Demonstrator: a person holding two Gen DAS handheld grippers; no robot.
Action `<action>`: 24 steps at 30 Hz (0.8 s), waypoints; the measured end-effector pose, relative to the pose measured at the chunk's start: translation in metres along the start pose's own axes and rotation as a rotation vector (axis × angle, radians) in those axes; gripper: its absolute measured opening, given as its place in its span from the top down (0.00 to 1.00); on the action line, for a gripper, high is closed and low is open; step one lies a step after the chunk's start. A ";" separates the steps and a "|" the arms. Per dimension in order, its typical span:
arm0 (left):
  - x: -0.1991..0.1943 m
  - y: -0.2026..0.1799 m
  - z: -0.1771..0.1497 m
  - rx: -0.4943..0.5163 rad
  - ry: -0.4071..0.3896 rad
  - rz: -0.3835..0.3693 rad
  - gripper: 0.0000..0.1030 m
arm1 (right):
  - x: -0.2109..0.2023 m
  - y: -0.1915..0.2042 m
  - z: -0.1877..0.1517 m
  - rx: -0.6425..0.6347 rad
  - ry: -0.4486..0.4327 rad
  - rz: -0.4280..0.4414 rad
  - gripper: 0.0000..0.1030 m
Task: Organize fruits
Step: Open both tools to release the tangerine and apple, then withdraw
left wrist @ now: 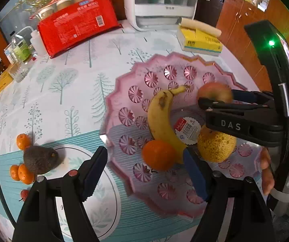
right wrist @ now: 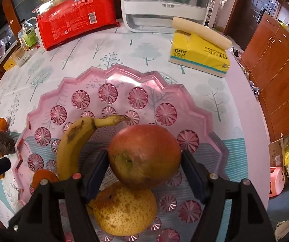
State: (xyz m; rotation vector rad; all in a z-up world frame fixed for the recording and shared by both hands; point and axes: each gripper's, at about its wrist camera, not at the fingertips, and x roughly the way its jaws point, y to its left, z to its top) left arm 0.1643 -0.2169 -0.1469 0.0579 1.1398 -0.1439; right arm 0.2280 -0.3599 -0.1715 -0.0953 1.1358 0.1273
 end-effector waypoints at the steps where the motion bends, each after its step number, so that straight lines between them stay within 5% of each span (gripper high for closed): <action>1: -0.004 0.002 -0.001 -0.003 -0.007 0.000 0.25 | -0.006 0.003 0.000 -0.006 -0.029 0.011 0.26; 4: -0.015 0.008 -0.005 -0.018 -0.024 0.006 0.24 | -0.020 0.015 0.001 -0.047 -0.090 0.000 0.18; 24: -0.122 0.070 -0.056 -0.048 -0.212 0.041 0.19 | -0.135 0.085 -0.036 -0.071 -0.246 0.084 0.18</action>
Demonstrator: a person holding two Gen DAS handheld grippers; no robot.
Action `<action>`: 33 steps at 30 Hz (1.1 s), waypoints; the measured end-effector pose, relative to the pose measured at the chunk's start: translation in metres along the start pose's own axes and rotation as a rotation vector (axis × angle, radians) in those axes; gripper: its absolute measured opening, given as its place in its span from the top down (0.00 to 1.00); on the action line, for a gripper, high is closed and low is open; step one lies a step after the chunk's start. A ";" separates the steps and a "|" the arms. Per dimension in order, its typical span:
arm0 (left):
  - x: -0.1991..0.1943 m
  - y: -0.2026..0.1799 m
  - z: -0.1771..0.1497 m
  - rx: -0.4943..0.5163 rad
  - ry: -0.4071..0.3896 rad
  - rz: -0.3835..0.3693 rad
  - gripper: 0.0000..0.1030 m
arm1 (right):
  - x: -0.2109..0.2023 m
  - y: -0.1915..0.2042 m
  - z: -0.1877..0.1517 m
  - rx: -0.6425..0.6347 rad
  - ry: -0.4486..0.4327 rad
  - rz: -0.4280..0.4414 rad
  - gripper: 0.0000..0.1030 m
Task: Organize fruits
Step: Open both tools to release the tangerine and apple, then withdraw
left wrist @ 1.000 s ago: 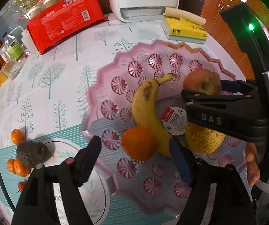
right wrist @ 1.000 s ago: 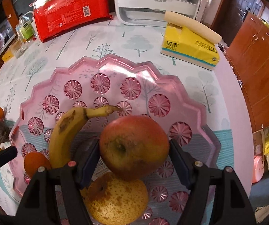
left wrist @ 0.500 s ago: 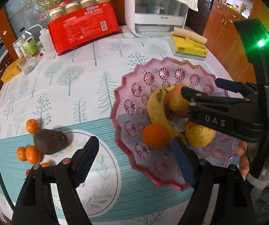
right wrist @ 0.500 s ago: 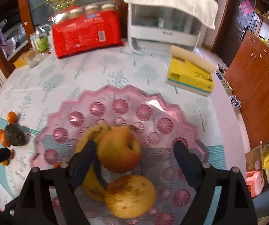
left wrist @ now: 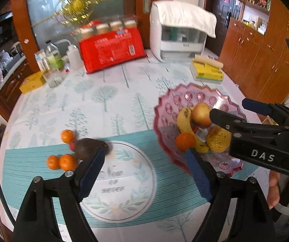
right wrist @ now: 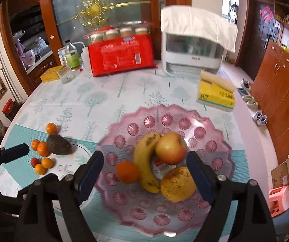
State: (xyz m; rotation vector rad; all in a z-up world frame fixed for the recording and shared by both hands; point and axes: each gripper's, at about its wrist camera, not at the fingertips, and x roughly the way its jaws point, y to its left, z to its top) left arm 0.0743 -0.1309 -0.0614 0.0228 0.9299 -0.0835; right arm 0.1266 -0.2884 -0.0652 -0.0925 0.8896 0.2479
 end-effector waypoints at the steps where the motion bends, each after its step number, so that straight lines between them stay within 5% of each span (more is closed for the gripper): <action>1: -0.009 0.007 -0.003 0.001 -0.023 0.004 0.17 | -0.008 0.007 0.001 -0.001 -0.012 0.002 0.18; 15: -0.077 0.147 -0.038 0.057 -0.078 0.033 0.16 | -0.063 0.149 0.002 0.010 -0.068 -0.078 0.18; 23: -0.071 0.225 -0.054 0.079 -0.041 -0.003 0.16 | -0.070 0.216 -0.022 0.012 -0.087 -0.133 0.18; 33: -0.048 0.255 -0.059 0.160 0.018 -0.053 0.16 | -0.050 0.250 -0.048 0.110 -0.029 -0.157 0.18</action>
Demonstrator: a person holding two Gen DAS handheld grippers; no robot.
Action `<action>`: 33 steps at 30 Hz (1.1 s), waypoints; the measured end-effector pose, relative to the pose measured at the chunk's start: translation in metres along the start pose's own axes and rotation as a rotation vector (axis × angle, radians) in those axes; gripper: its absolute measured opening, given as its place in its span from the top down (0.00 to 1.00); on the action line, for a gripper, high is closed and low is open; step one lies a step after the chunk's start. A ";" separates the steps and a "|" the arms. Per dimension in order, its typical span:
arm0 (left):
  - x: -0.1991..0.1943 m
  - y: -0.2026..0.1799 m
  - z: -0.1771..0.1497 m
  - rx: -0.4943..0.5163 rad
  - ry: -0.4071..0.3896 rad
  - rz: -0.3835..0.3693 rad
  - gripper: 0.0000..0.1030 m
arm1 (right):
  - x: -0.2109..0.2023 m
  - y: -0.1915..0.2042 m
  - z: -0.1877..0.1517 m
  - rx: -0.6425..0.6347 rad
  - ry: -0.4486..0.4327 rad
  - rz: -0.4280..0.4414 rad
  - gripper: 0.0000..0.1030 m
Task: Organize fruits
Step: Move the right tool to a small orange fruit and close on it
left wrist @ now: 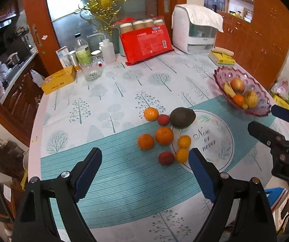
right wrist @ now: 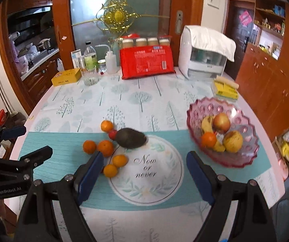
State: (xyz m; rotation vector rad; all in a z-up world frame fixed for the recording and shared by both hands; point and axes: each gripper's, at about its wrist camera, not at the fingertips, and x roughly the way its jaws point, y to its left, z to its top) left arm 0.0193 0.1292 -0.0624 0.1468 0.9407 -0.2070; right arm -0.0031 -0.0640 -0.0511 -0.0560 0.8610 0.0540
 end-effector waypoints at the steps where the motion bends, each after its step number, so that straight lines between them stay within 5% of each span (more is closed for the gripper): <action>1: 0.003 0.000 0.001 0.002 0.004 -0.002 0.16 | 0.003 0.001 -0.003 0.007 0.011 0.004 0.18; 16: 0.083 0.027 -0.008 -0.034 0.140 -0.013 0.16 | 0.074 0.003 -0.039 0.070 0.152 0.059 0.21; 20: 0.104 0.046 -0.012 -0.114 0.182 -0.005 0.16 | 0.100 0.009 -0.044 0.061 0.208 0.087 0.32; 33: 0.148 0.052 -0.012 -0.161 0.251 0.012 0.16 | 0.158 0.013 -0.026 0.062 0.275 0.158 0.40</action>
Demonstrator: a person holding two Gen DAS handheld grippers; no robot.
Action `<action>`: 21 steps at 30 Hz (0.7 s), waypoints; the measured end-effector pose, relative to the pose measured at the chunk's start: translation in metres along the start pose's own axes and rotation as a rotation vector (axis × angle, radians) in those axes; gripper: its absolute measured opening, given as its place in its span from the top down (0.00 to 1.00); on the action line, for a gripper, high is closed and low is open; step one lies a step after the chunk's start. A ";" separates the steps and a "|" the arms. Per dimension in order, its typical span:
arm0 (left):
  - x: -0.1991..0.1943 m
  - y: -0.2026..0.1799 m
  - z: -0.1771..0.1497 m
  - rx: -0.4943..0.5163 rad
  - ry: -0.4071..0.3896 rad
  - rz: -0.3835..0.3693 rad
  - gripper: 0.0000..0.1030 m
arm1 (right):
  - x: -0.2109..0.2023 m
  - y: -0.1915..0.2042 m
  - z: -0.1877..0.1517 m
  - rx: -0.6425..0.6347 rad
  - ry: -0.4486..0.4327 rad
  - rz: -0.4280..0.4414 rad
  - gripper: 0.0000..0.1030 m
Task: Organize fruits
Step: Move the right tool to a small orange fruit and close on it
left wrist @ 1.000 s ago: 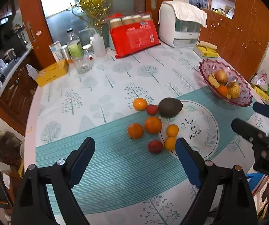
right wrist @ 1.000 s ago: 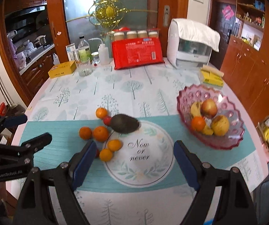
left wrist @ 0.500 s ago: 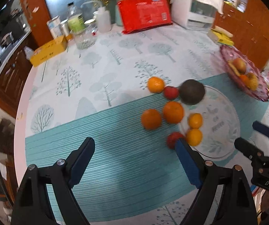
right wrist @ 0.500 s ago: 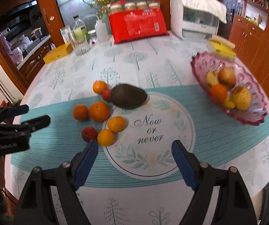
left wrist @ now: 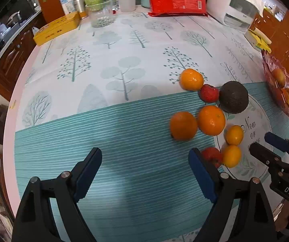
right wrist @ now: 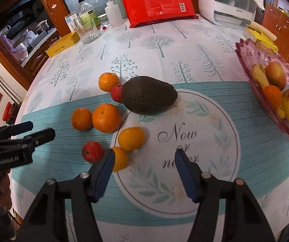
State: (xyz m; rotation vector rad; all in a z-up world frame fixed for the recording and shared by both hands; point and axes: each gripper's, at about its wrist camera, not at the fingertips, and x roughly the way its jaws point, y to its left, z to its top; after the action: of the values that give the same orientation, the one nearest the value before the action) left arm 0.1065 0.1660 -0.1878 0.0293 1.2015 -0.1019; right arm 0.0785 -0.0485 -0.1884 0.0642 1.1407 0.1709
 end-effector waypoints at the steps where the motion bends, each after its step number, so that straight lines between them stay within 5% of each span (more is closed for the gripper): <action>1: 0.003 -0.003 0.001 0.004 -0.001 0.003 0.16 | 0.004 0.000 0.002 0.003 0.008 0.008 0.40; 17: 0.037 -0.023 0.022 -0.040 0.030 -0.023 0.16 | 0.045 -0.002 0.019 0.003 0.091 0.121 0.49; 21: 0.041 -0.023 0.023 -0.051 0.032 -0.044 0.24 | 0.049 -0.001 0.023 -0.003 0.103 0.159 0.55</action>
State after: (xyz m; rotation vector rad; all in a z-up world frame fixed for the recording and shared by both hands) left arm 0.1408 0.1389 -0.2173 -0.0399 1.2364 -0.1096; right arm 0.1191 -0.0406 -0.2235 0.1453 1.2386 0.3199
